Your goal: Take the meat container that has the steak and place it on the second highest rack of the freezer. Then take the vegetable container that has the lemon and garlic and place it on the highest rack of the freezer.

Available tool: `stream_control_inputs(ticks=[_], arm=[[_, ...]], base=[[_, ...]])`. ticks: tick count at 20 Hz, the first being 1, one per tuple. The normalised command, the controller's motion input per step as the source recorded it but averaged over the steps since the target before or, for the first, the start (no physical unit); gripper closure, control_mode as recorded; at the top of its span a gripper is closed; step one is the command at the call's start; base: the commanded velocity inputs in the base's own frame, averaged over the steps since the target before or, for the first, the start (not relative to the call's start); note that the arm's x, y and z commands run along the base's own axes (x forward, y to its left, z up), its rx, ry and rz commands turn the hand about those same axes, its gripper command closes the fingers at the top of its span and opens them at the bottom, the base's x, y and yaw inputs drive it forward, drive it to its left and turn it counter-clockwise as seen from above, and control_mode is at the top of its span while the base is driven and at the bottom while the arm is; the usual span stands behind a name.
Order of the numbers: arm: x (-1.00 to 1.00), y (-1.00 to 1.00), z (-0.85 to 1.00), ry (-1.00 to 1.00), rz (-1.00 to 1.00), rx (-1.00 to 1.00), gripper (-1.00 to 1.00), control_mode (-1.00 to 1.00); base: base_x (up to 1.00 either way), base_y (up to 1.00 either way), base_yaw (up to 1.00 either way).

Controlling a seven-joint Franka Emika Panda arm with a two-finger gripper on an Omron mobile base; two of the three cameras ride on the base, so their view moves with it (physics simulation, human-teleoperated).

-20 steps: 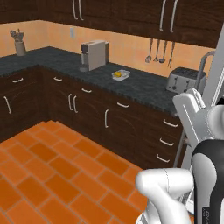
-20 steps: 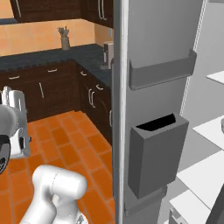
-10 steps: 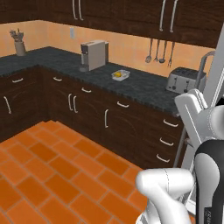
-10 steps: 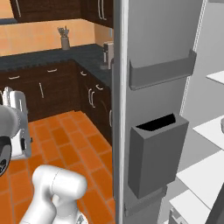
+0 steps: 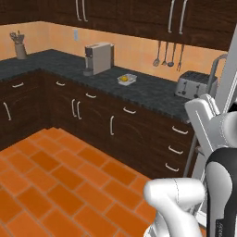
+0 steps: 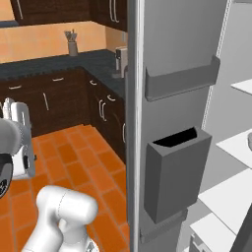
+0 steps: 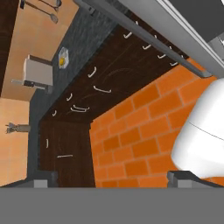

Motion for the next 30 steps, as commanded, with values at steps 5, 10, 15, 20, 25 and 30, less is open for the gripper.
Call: stream_control_inputs(ticks=[5, 10, 15, 20, 25, 30], arm=[[0.00, 0.00, 0.00, 0.00, 0.00, 0.00, -1.00, 1.00], [0.00, 0.00, 0.00, 0.00, 0.00, 0.00, -1.00, 1.00], [0.00, 0.00, 0.00, 0.00, 0.00, 0.00, -1.00, 1.00], [0.00, 0.00, 0.00, 0.00, 0.00, 0.00, -1.00, 1.00], [0.00, 0.00, 0.00, 0.00, 0.00, 0.00, -1.00, 1.00], [0.00, 0.00, 0.00, 0.00, 0.00, 0.00, -1.00, 1.00]], base=[[-0.58, -0.01, -0.79], [0.00, 0.00, -1.00], [-0.46, -0.18, -0.37], [0.16, -0.13, 0.61], [-0.02, -0.13, 0.78], [-0.28, -0.08, 0.66]])
